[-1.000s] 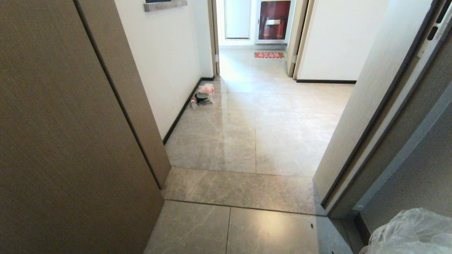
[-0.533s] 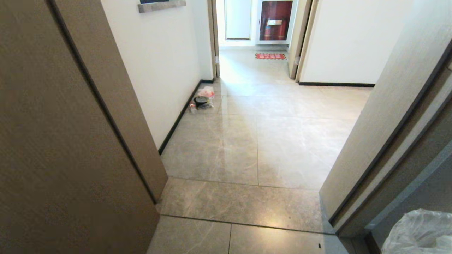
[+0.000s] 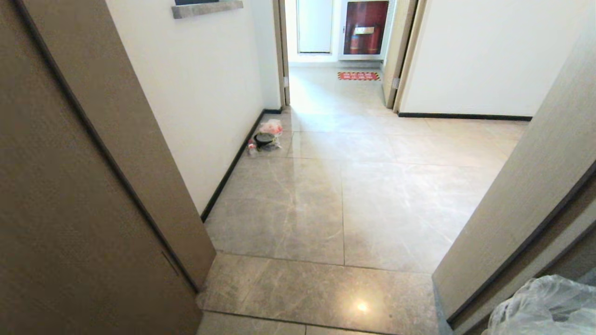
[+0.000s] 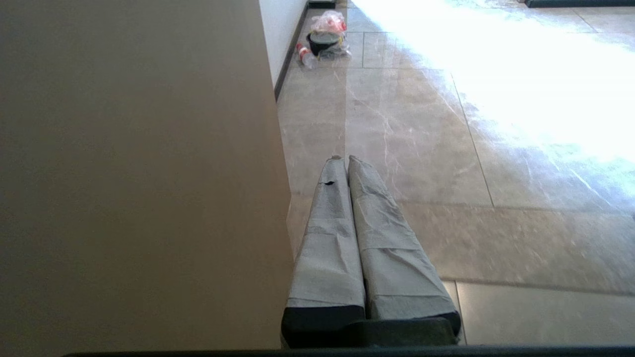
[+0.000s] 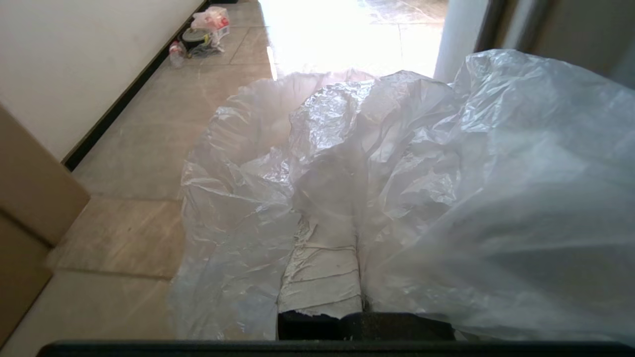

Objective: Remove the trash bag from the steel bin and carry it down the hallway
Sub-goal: Put the trash bag at the door

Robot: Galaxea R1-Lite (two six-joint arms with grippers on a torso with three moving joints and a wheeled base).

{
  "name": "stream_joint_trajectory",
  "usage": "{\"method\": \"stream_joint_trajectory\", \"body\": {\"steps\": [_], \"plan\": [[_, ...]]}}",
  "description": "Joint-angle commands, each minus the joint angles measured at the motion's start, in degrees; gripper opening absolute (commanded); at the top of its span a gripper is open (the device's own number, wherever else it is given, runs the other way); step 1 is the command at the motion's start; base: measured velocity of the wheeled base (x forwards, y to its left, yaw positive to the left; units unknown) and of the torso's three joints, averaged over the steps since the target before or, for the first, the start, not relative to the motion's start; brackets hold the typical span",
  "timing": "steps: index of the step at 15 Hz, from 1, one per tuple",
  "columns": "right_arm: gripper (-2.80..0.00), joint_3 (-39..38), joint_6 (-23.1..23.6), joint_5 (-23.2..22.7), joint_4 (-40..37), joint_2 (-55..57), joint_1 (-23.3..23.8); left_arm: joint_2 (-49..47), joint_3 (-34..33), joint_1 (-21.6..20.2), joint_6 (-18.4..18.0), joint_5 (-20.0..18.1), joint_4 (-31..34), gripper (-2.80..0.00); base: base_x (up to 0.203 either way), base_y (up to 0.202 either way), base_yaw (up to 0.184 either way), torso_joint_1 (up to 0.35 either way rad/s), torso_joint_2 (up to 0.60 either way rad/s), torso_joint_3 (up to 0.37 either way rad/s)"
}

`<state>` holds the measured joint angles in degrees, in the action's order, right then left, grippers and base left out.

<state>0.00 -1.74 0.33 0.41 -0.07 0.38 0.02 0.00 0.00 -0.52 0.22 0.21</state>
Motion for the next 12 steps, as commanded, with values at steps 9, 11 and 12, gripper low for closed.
{"method": "stream_joint_trajectory", "body": {"steps": [9,11,12], "plan": [[-2.8,-0.2,0.0,0.0,0.0,0.0,0.1,0.1,0.0,0.0,0.0,0.0,0.0,-2.8,0.193,0.0,0.0,0.004,0.0,0.001],[-2.8,-0.2,0.0,0.0,0.0,0.0,0.0,0.1,0.0,0.0,0.0,0.0,0.0,-2.8,0.191,0.0,0.0,0.002,0.0,0.003],[-2.8,-0.2,0.0,0.0,0.0,0.0,0.1,0.1,0.0,0.0,0.0,0.0,0.0,-2.8,0.195,0.0,-0.004,0.002,0.0,-0.002]]}}
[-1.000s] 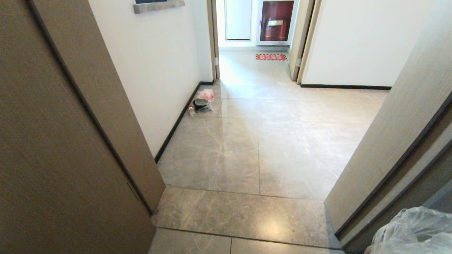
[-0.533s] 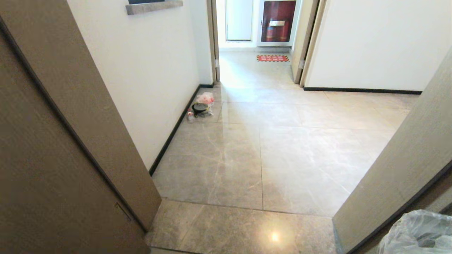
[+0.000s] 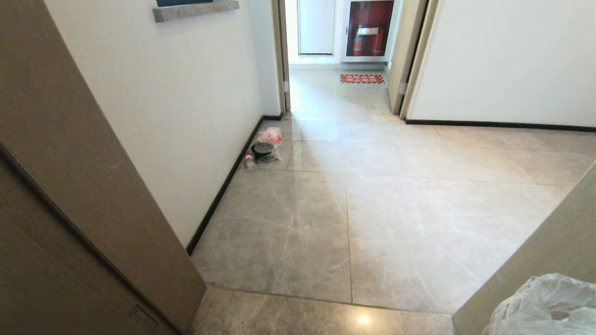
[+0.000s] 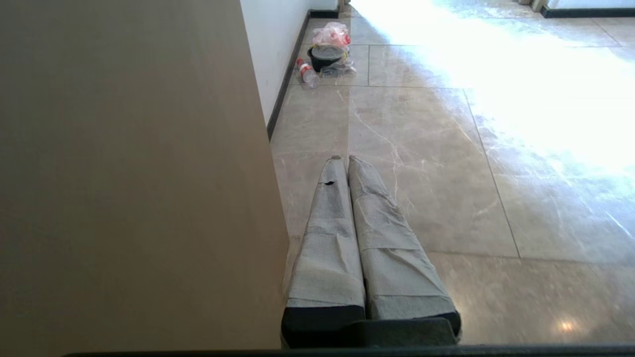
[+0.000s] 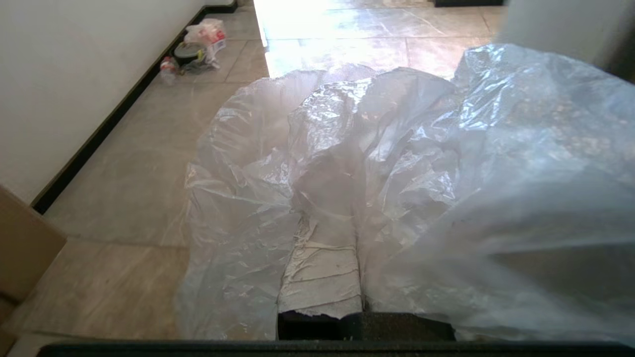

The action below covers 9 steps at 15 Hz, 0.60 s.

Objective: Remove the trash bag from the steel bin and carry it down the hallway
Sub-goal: Put the trash bag at the door

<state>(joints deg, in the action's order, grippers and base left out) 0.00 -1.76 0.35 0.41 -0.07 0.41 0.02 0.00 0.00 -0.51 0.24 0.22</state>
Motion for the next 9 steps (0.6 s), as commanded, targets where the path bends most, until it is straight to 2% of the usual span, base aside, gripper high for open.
{"method": "stream_joint_trajectory", "body": {"steps": [1,9], "plan": [[-2.8,-0.2,0.0,0.0,0.0,0.0,-0.1,0.0,0.0,0.0,0.0,0.0,0.0,-2.8,0.192,0.0,0.001,0.002,0.0,0.006],[-2.8,-0.2,0.0,0.0,0.0,0.0,0.0,0.1,0.1,0.0,0.0,0.0,0.1,-2.8,0.191,0.0,0.0,0.004,0.0,0.0]]}}
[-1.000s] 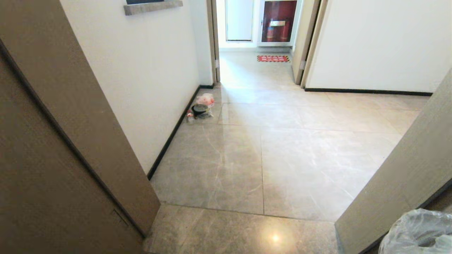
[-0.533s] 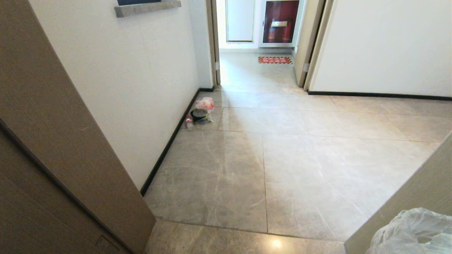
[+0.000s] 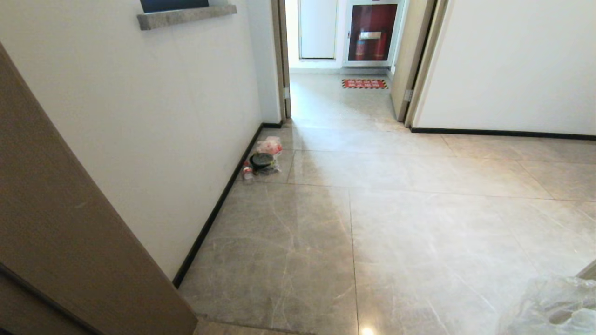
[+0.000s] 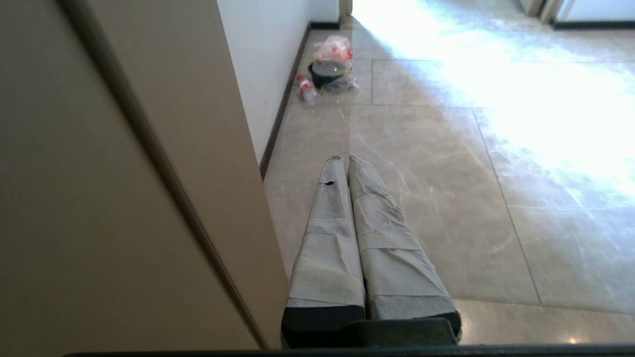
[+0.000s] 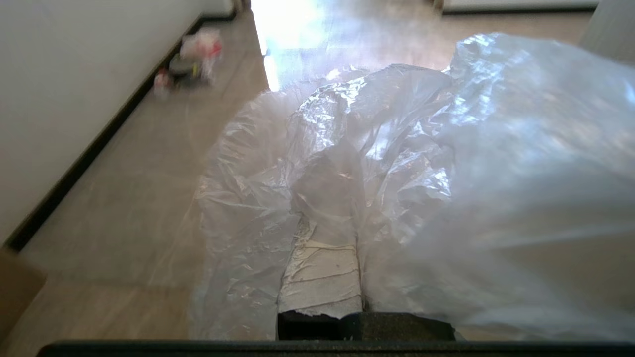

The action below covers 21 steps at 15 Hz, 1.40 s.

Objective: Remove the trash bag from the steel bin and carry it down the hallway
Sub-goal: Put the trash bag at the door

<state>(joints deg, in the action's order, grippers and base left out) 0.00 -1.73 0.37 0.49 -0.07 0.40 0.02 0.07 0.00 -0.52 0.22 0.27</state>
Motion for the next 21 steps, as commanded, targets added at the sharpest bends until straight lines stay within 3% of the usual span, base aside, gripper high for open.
{"method": "stream_joint_trajectory", "body": {"steps": [1,21], "plan": [[-2.8,-0.2,0.0,0.0,0.0,0.0,0.0,0.1,0.0,0.0,0.0,0.0,0.1,-2.8,0.183,0.0,0.001,0.007,0.0,0.011],[-2.8,-0.2,0.0,0.0,0.0,0.0,0.0,0.1,0.0,0.0,-0.1,0.0,0.2,-2.8,0.194,0.0,0.0,0.002,0.0,0.002]]}}
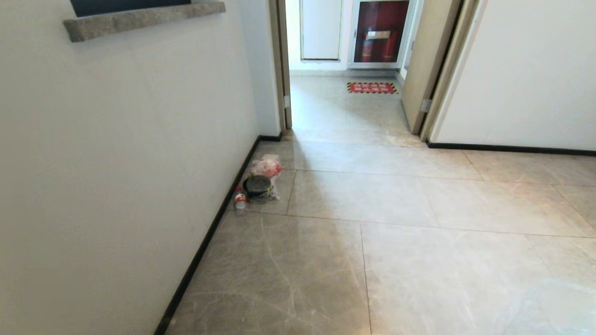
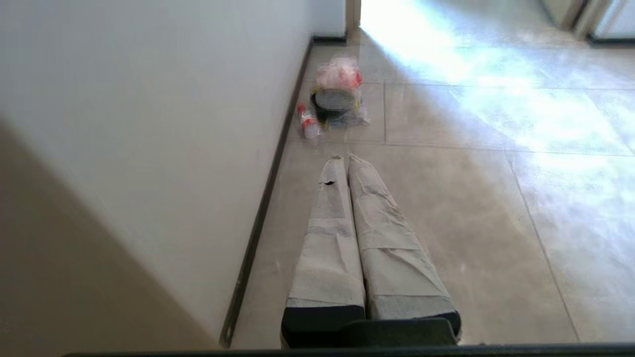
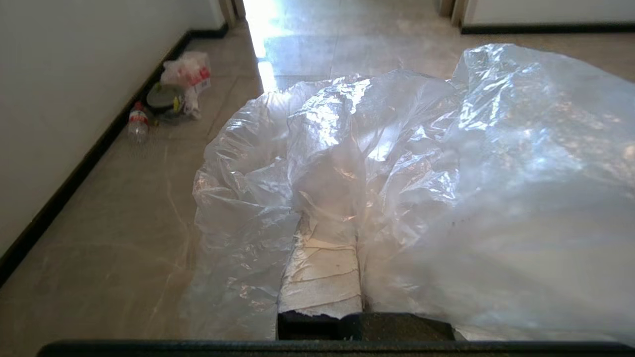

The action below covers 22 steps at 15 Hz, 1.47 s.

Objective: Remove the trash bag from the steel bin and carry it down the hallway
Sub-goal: Put the trash bag at the door

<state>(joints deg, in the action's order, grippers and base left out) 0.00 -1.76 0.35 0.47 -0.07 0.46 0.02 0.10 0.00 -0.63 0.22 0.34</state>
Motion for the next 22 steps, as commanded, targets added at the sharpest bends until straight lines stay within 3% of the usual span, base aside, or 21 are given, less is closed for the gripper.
{"method": "stream_joint_trajectory", "body": {"steps": [1,22], "plan": [[-2.8,-0.2,0.0,0.0,0.0,0.0,-0.1,0.1,0.0,0.0,0.0,0.0,0.1,-2.8,0.197,0.0,0.002,0.002,0.0,0.007],[-2.8,-0.2,0.0,0.0,0.0,0.0,-0.1,0.1,0.0,0.0,0.0,0.0,0.1,-2.8,0.191,0.0,0.0,0.002,0.0,0.004]]}}
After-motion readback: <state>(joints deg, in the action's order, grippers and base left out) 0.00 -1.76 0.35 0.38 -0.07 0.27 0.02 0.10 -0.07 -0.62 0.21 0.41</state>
